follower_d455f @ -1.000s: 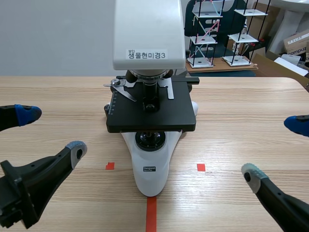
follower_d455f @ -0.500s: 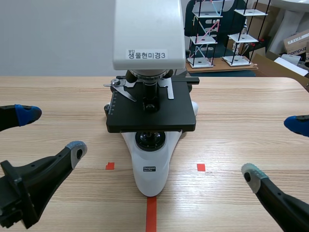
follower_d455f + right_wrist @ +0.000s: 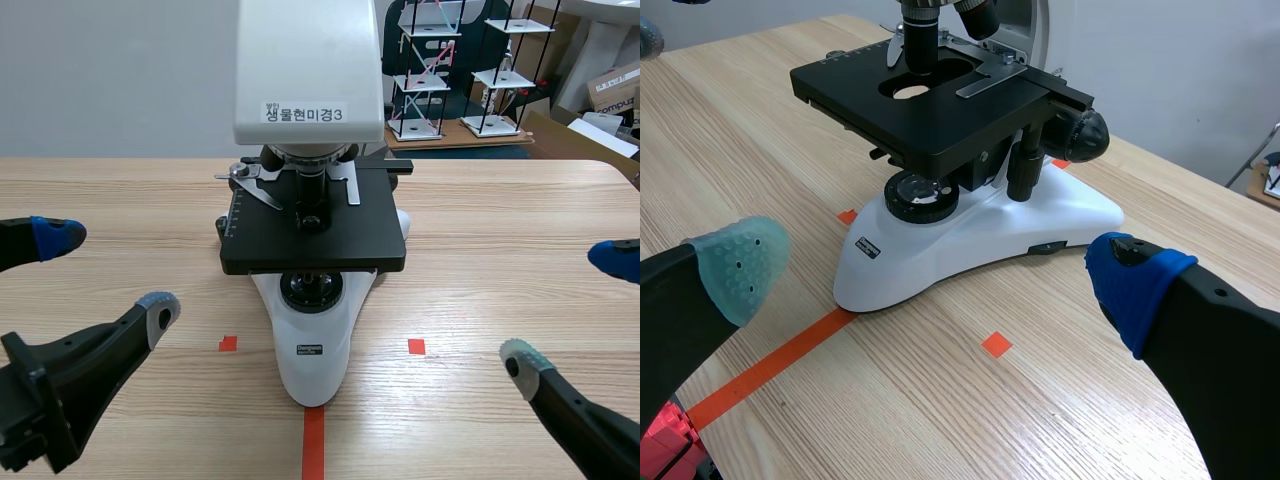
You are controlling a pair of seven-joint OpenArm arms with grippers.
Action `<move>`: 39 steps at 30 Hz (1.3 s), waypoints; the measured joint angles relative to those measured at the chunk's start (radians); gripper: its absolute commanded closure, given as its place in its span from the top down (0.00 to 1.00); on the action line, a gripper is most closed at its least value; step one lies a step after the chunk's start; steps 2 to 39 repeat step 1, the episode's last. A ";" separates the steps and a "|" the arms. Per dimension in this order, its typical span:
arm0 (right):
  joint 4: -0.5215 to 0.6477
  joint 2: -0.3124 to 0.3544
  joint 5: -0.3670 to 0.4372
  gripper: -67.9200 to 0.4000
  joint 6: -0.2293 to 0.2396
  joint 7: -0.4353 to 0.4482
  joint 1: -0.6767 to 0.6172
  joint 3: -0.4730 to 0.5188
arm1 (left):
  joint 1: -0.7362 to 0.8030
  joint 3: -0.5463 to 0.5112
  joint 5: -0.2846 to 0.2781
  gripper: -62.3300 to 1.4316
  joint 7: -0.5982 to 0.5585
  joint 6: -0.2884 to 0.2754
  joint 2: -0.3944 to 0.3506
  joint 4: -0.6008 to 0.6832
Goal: Return to the home posture
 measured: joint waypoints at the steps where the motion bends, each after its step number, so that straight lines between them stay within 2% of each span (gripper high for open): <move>1: 0.000 0.000 0.000 1.00 0.000 0.000 0.000 0.000 | 0.000 0.000 0.000 1.00 0.000 0.000 0.000 0.000; 39: 0.000 0.000 0.000 1.00 0.000 0.000 0.000 0.000 | 0.000 0.000 0.000 1.00 0.000 0.000 0.000 0.000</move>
